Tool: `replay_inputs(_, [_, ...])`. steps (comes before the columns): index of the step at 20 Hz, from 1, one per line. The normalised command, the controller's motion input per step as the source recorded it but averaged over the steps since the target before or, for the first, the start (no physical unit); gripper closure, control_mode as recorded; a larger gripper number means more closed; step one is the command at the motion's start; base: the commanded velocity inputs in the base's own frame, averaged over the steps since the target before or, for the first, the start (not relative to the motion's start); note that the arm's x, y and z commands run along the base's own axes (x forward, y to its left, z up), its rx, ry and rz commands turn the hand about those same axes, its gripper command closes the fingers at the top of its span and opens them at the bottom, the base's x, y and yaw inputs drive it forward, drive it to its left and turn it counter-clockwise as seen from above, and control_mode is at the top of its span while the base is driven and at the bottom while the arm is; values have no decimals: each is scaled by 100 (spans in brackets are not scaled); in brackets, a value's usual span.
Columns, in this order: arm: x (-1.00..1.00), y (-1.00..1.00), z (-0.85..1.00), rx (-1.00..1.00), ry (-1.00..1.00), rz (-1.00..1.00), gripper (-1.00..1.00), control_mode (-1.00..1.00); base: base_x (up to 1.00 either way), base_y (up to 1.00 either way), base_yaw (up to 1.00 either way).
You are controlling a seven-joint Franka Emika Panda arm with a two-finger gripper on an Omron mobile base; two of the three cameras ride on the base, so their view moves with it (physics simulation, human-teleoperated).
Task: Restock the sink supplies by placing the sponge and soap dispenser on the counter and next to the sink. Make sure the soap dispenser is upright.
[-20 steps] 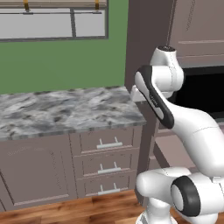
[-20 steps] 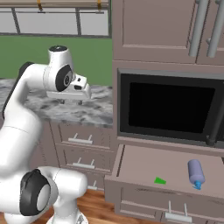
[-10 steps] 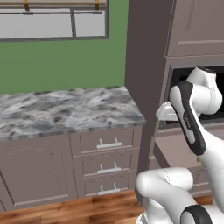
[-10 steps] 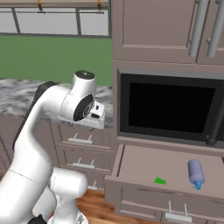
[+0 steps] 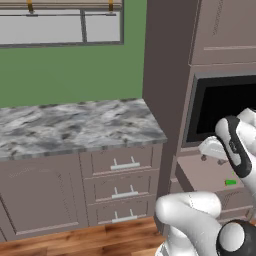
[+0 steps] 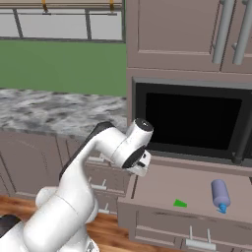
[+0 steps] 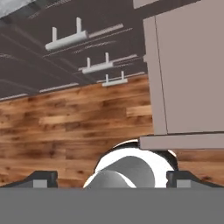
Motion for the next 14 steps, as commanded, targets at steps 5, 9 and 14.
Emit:
replay_inputs(5, [58, -93, -49, 2, 23, 0, -100, -100, 0, 0, 0])
replay_inputs(9, [23, -66, -38, 5, 2, 0, -100, -100, 0, 0, 0])
replay_inputs(14, [9, -14, -44, 0, 0, 6, -100, -100, 0, 0, 0])
